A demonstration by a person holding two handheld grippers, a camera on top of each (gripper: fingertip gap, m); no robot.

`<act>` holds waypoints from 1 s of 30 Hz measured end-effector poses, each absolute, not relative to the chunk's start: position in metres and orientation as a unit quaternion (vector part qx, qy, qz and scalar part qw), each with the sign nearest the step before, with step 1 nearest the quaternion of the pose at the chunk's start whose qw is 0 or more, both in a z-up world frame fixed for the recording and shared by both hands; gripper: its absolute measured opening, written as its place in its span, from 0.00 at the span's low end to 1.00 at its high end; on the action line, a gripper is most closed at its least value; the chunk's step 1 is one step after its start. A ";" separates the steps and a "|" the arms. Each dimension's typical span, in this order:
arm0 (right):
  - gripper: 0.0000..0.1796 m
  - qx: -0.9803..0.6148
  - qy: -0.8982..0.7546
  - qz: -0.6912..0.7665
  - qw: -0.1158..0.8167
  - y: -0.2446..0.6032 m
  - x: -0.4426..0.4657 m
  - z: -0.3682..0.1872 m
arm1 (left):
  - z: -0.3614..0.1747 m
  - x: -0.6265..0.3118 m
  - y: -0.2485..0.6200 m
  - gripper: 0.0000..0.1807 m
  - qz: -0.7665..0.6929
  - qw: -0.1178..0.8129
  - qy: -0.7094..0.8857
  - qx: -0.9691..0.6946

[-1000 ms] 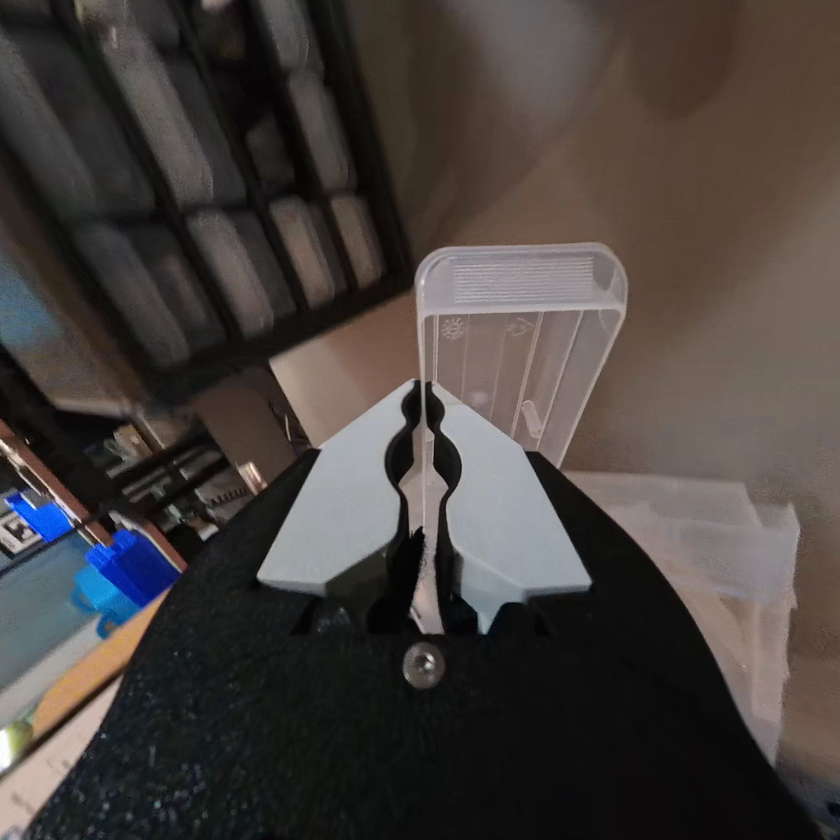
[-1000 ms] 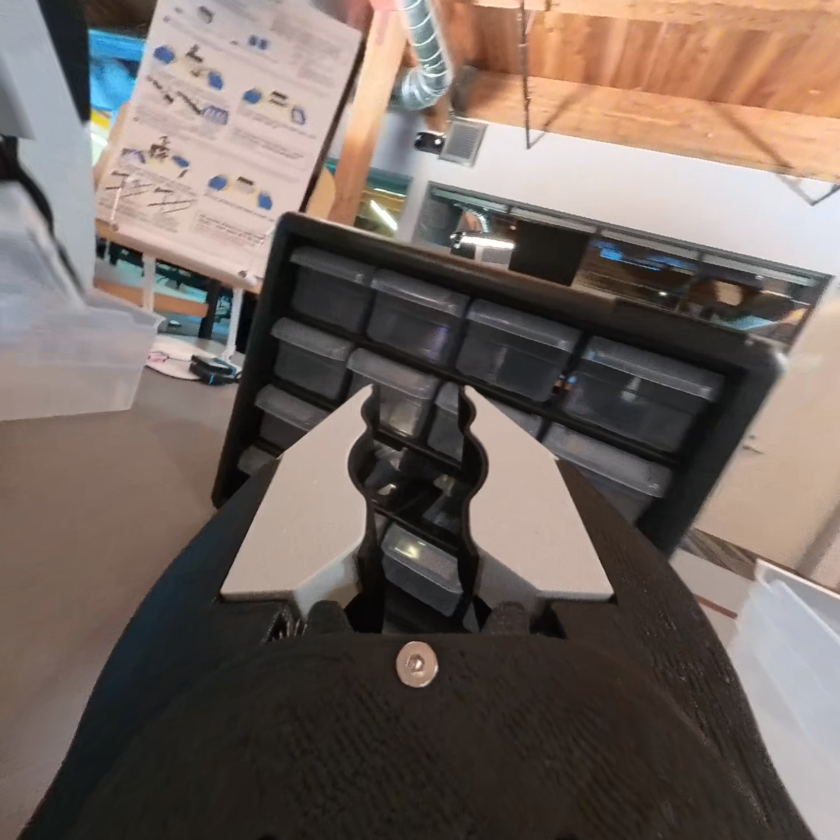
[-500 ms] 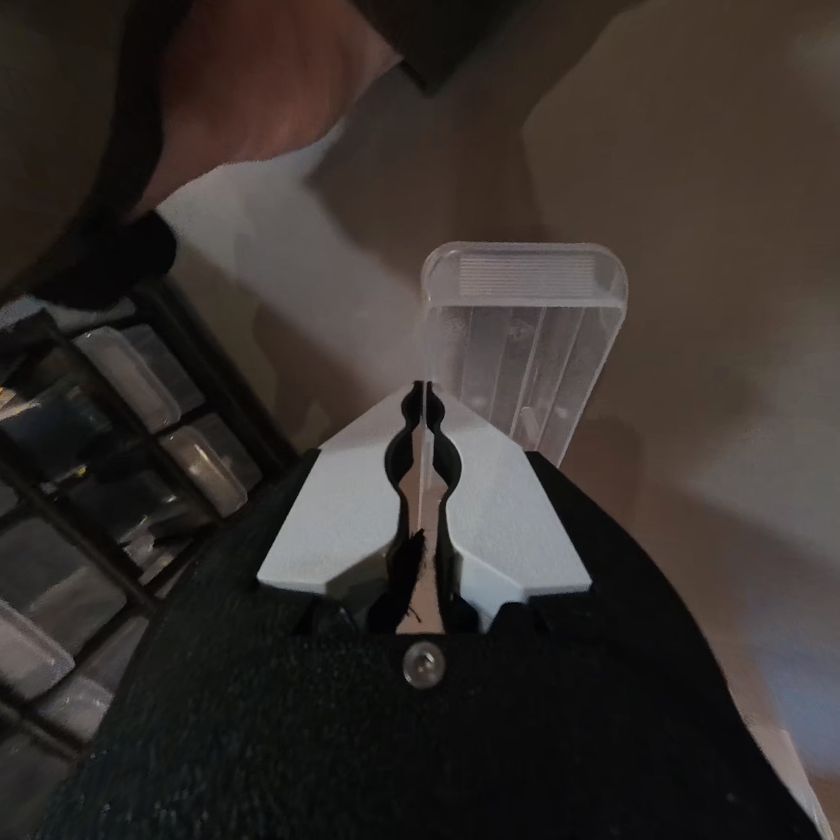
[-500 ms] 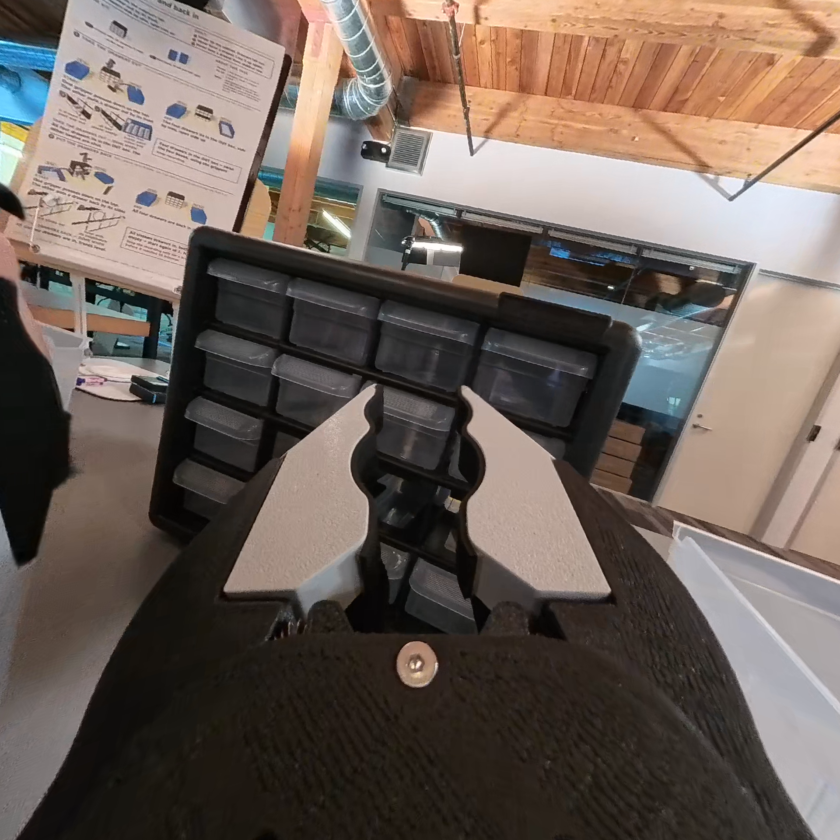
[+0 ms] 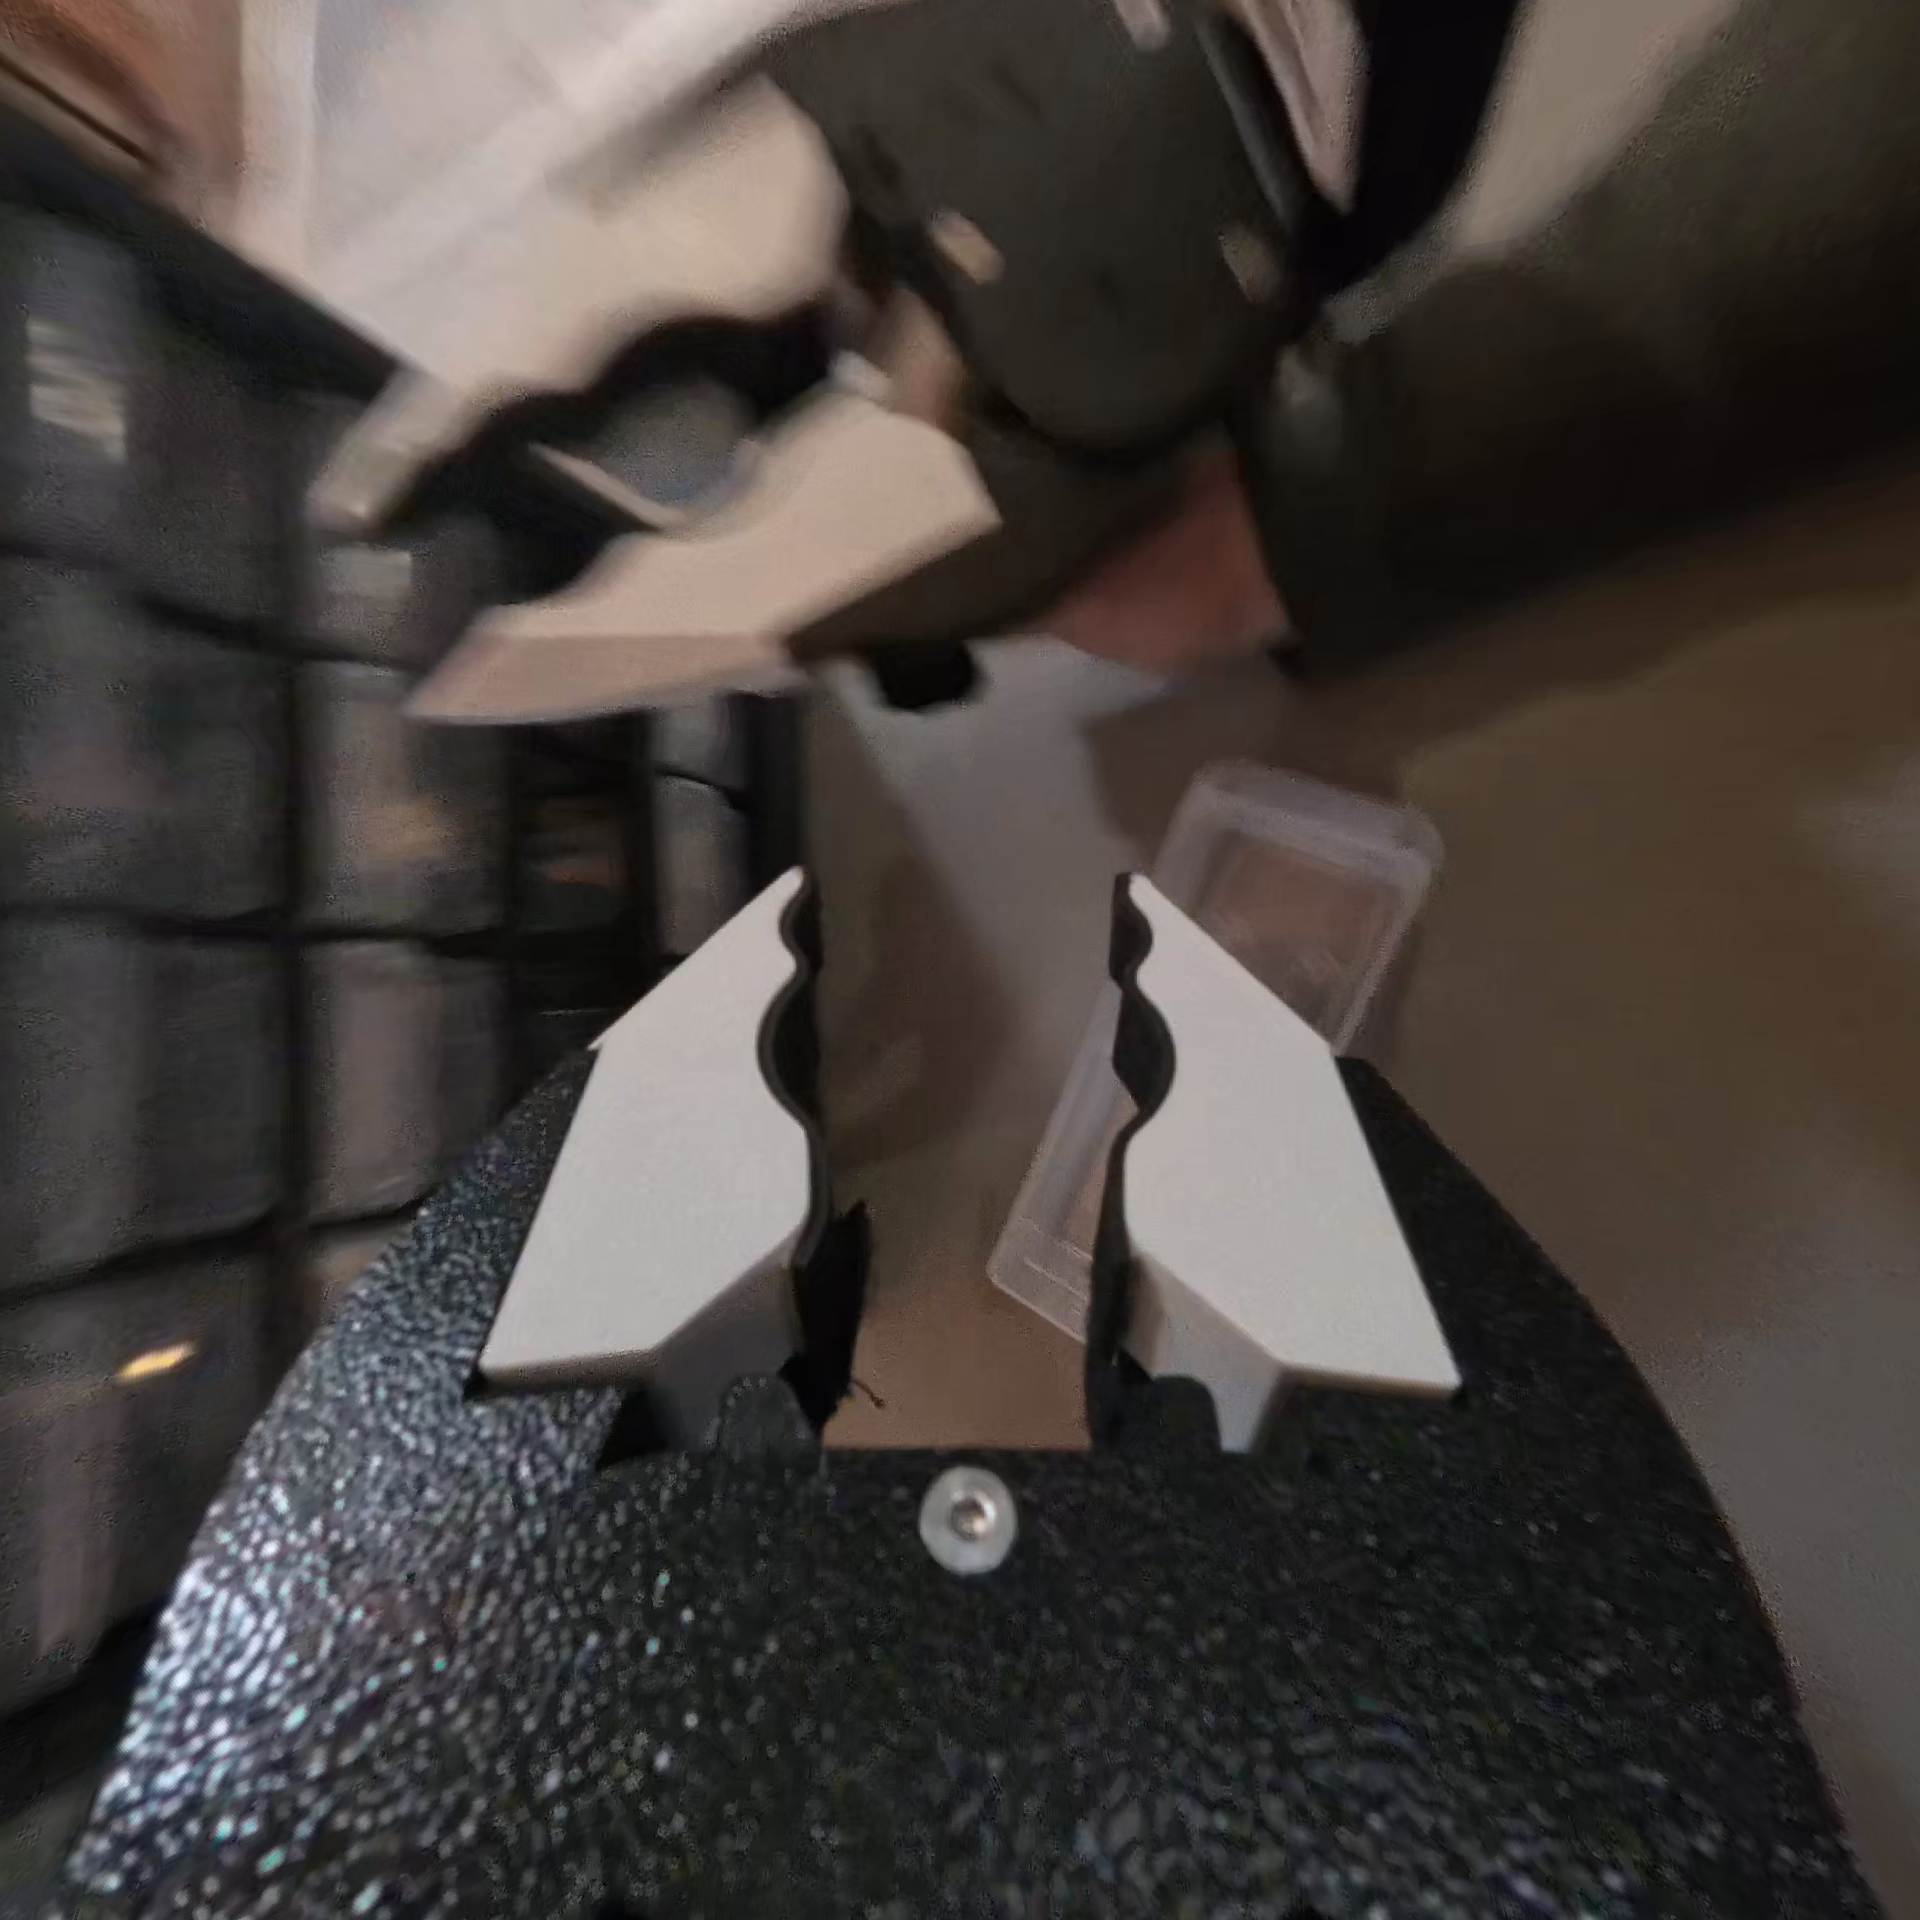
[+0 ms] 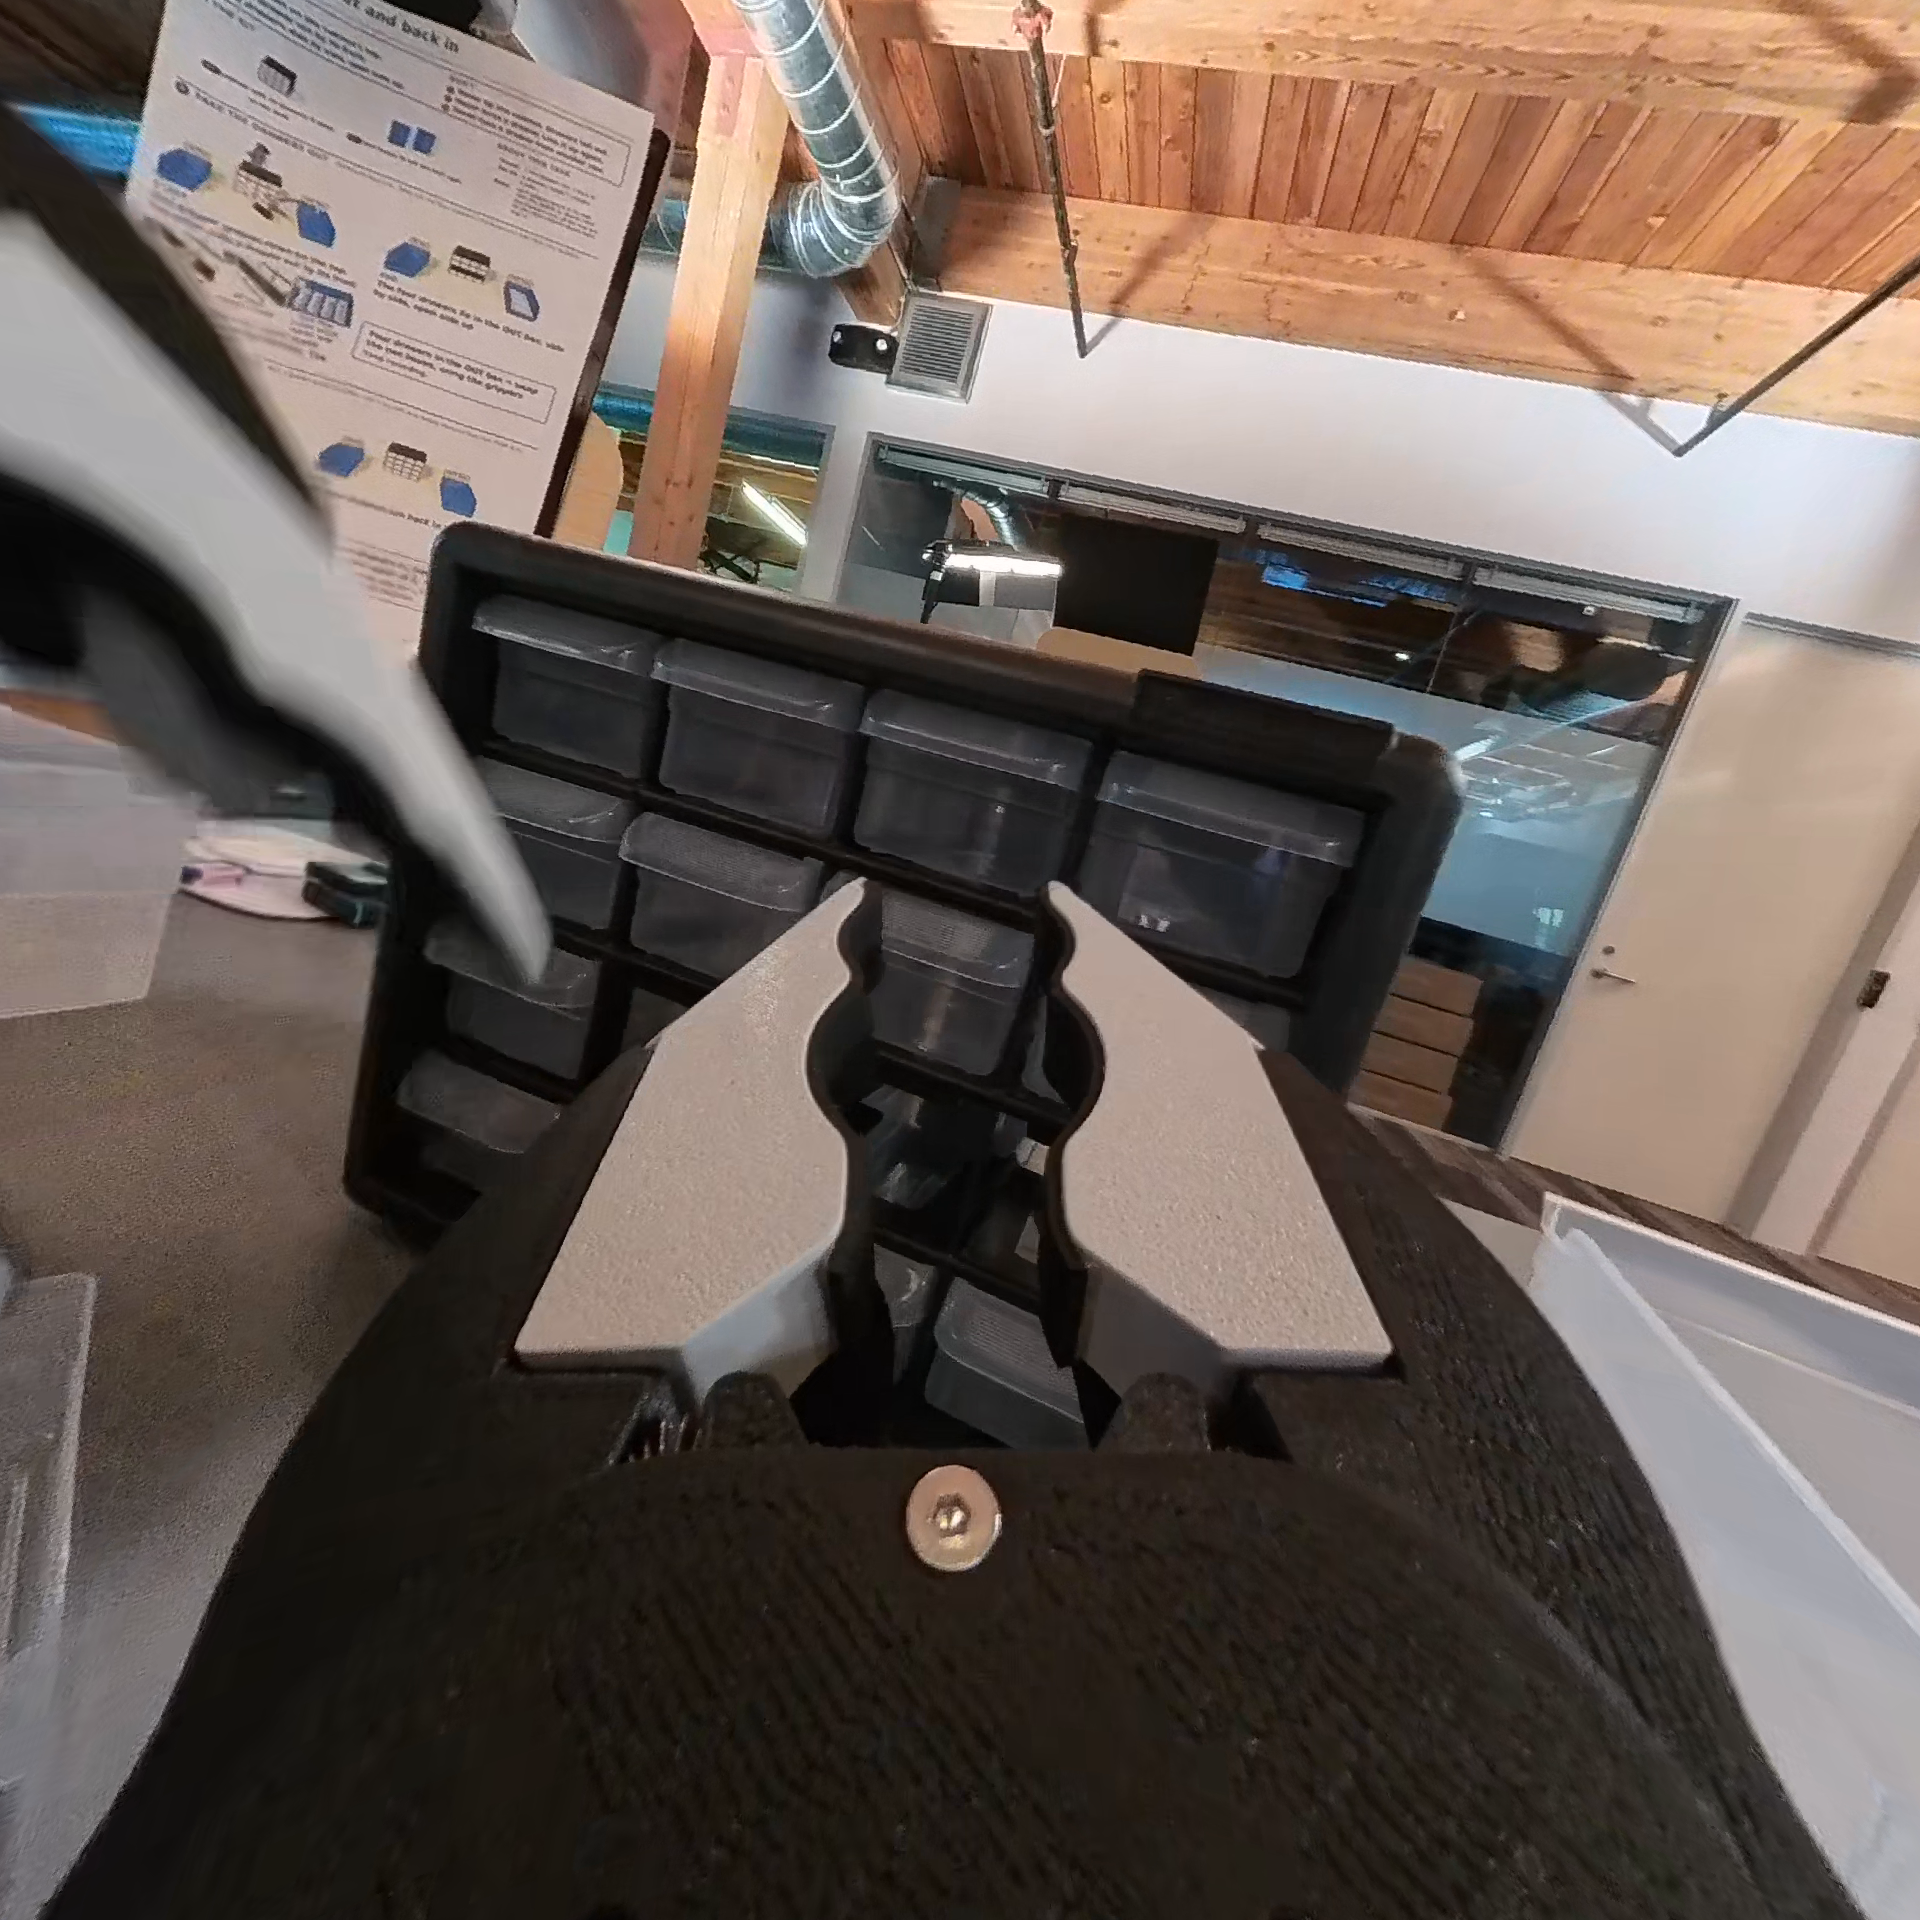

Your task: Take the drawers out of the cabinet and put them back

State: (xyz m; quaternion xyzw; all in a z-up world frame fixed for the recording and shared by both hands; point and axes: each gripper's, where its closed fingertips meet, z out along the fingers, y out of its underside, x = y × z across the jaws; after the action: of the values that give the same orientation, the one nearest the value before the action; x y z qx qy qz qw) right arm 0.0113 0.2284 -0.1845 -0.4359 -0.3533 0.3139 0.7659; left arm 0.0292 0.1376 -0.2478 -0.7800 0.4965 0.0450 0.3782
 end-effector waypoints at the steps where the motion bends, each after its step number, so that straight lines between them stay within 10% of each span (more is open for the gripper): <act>1: 0.15 -0.435 -0.356 0.313 0.765 0.227 0.010 -0.185 | -0.223 0.024 0.142 0.32 0.040 0.429 0.467 -0.772; 9: 0.15 -0.426 -0.382 0.310 0.759 0.219 0.000 -0.190 | -0.107 -0.103 0.152 0.33 0.219 0.541 0.250 -0.772; 30: 0.26 -0.315 -0.646 0.353 0.599 0.136 -0.002 -0.238 | -0.140 -0.142 0.153 0.23 0.188 0.552 0.227 -0.780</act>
State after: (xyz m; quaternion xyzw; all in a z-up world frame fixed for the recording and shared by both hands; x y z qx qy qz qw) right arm -0.0023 0.1361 -0.2382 -0.3148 -0.6463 0.3526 0.5991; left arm -0.1424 0.1527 -0.1396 -0.7803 0.2272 0.1878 0.5515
